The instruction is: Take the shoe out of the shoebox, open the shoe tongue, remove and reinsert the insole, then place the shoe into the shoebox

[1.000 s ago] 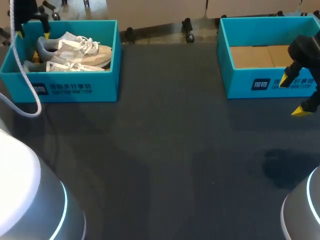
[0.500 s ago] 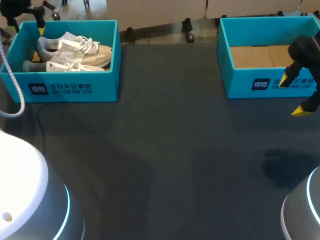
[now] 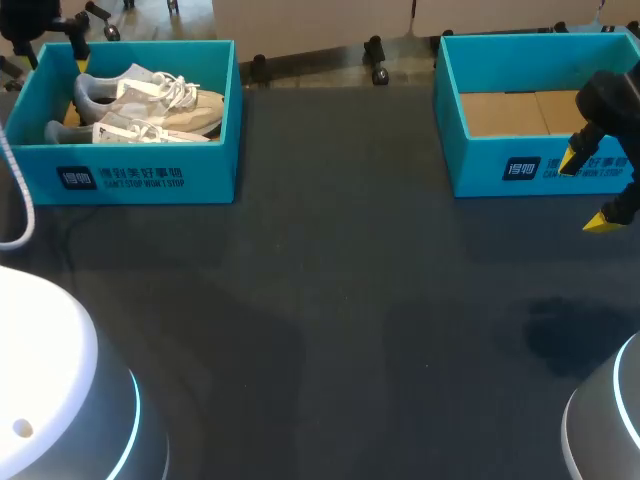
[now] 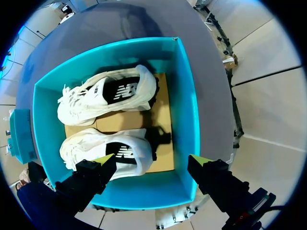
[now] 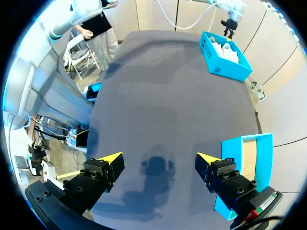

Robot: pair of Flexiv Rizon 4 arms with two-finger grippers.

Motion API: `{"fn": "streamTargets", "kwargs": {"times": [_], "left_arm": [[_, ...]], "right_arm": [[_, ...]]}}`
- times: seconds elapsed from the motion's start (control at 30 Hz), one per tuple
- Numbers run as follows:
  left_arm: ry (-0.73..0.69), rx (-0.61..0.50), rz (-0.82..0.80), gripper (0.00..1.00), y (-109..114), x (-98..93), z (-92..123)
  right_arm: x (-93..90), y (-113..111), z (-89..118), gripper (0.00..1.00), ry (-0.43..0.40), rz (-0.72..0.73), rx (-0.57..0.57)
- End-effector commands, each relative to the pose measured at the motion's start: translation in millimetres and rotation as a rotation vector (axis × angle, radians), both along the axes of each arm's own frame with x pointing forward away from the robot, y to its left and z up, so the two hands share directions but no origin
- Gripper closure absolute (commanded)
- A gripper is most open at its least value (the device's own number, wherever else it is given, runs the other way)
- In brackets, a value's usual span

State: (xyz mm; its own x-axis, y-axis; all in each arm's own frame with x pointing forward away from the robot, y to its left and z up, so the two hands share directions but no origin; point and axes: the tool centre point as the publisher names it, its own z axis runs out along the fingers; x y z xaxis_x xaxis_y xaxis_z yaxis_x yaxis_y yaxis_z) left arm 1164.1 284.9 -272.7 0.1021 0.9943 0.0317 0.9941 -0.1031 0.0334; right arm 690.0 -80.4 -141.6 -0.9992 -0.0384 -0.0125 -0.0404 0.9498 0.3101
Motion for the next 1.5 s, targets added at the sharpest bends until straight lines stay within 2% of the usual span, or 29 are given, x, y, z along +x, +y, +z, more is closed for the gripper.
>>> {"fn": "streamTargets", "kwargs": {"times": [0.03, 0.97, 1.5], "left_arm": [[-0.003, 0.002, 0.000, 0.00, 0, -1.1, 0], [-0.003, 0.002, 0.000, 0.00, 0, -1.1, 0], [0.028, -0.045, -0.064, 0.00, 10, -31.8, 24]], "right_arm": [[1.3, 0, -1, 0.00, 0.002, 0.000, -0.002], [1.3, 0, -1, 0.00, 0.002, 0.000, -0.002], [1.3, 0, -1, 0.00, 0.002, 0.000, -0.002]]}}
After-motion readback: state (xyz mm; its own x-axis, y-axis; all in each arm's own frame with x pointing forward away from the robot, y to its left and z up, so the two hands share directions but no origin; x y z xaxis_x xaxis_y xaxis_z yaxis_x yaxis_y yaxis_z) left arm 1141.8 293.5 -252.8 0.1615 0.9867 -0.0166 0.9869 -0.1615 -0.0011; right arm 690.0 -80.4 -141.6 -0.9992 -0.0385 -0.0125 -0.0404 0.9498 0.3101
